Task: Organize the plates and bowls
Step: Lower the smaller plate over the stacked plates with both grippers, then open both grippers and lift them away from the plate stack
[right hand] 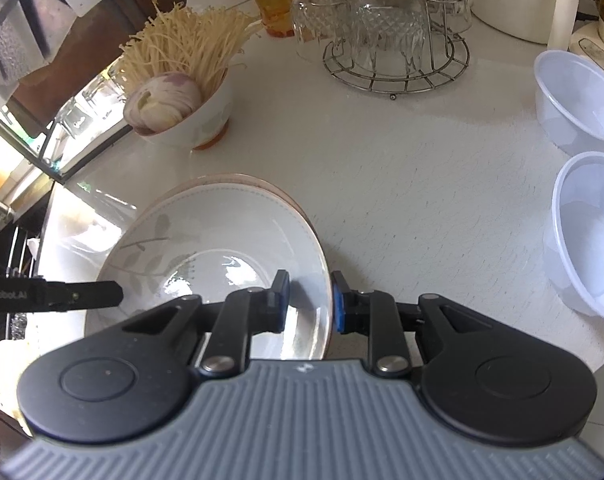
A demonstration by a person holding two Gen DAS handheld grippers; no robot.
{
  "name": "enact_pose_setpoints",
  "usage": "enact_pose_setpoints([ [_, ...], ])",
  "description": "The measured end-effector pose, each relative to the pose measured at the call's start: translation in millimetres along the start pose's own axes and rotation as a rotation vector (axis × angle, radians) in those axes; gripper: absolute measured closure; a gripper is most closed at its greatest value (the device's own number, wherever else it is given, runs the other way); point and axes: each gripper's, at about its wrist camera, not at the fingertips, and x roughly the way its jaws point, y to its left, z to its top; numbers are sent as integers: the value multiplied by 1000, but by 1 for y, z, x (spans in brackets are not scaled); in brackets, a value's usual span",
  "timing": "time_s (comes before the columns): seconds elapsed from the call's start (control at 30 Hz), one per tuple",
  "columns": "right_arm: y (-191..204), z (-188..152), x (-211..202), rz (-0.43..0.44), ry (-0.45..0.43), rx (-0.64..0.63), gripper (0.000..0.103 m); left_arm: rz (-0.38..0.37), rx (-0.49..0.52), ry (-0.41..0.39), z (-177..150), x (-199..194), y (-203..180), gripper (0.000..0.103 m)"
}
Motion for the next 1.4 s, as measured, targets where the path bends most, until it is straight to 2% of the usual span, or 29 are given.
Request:
enact_pose_setpoints([
  [0.17, 9, -3, 1, -42, -8, -36, 77, -30, -34, -2, -3, -5, 7, 85],
  [0.43, 8, -4, 1, -54, -15, -6, 78, -33, -49, -16, -12, -16, 12, 82],
  [0.67, 8, -4, -6, -58, -38, 21, 78, -28, -37, -66, -16, -31, 12, 82],
  [0.9, 20, 7, -44, -70, -144, 19, 78, -57, 27, -158, -8, -61, -2, 82],
  [1.13, 46, 26, -92, 2, -249, 5, 78, -94, 86, -260, 9, -101, -28, 82],
  [1.27, 57, 33, -113, 16, -285, 15, 78, -146, 74, -279, 18, -121, -40, 82],
  [1.4, 68, 33, -130, 52, -311, 33, 78, -153, 103, -312, 23, -139, -51, 82],
])
